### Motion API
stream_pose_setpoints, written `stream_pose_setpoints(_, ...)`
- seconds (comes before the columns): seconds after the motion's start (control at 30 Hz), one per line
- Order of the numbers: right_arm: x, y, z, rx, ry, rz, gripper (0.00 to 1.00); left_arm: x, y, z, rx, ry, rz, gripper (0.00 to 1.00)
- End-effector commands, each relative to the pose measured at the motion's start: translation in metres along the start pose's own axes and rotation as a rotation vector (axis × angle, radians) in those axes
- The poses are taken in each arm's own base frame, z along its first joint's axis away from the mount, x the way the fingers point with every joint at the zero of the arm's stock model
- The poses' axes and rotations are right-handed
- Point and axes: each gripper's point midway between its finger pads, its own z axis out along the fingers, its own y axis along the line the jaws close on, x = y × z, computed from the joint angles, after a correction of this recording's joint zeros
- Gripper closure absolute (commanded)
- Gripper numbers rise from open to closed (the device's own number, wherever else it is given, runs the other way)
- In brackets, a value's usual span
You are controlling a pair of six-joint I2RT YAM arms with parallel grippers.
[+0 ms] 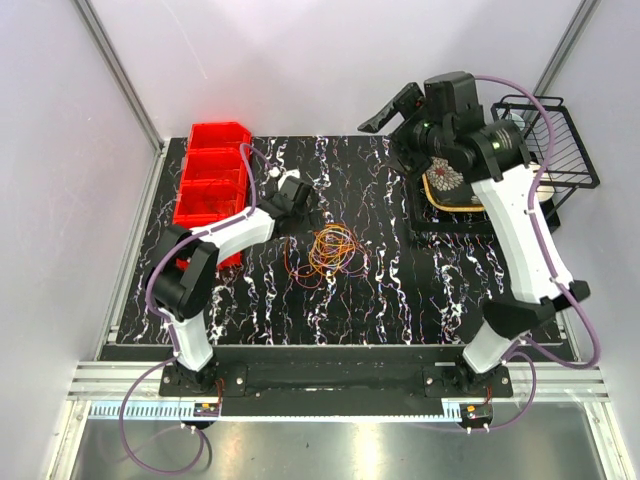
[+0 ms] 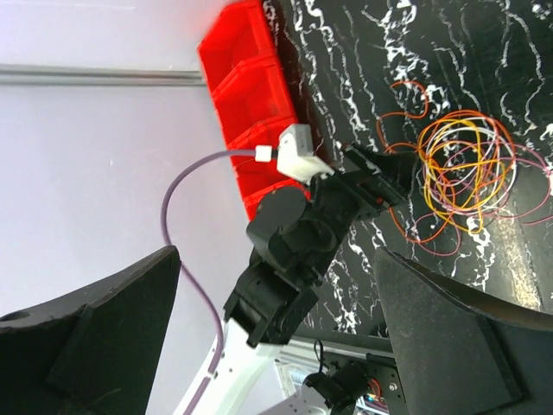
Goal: Untangle the cables
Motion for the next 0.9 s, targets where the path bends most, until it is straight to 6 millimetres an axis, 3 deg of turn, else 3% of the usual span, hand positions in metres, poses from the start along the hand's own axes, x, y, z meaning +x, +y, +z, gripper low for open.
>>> stream_pose_setpoints(0.0, -0.010, -0.006, -0.004, 0.060, -0.015, -0.005, 0.00, -0.027, -0.007, -0.003, -0.004, -0.083, -0.011, 0.08)
stream_pose_setpoints(0.3, -0.007, -0.004, 0.007, 0.044, 0.053, 0.043, 0.00, -0.032, 0.001, -0.005, -0.054, -0.106, -0.013, 0.08)
stream_pose_setpoints(0.53, -0.026, -0.008, -0.006, 0.031, 0.003, 0.046, 0.00, -0.040, 0.003, -0.011, -0.069, -0.128, -0.017, 0.07)
stream_pose_setpoints(0.73, -0.038, -0.026, -0.010, 0.045, -0.009, 0.088, 0.00, -0.038, 0.005, -0.014, -0.069, -0.128, -0.025, 0.07)
stream_pose_setpoints(0.77, -0.033, -0.031, 0.005, 0.040, 0.008, 0.093, 0.00, -0.038, 0.005, -0.014, -0.070, -0.131, -0.025, 0.07)
stream_pose_setpoints(0.87, -0.022, -0.039, 0.024, -0.033, 0.031, 0.097, 0.00, -0.039, 0.004, -0.013, -0.067, -0.131, -0.024, 0.07)
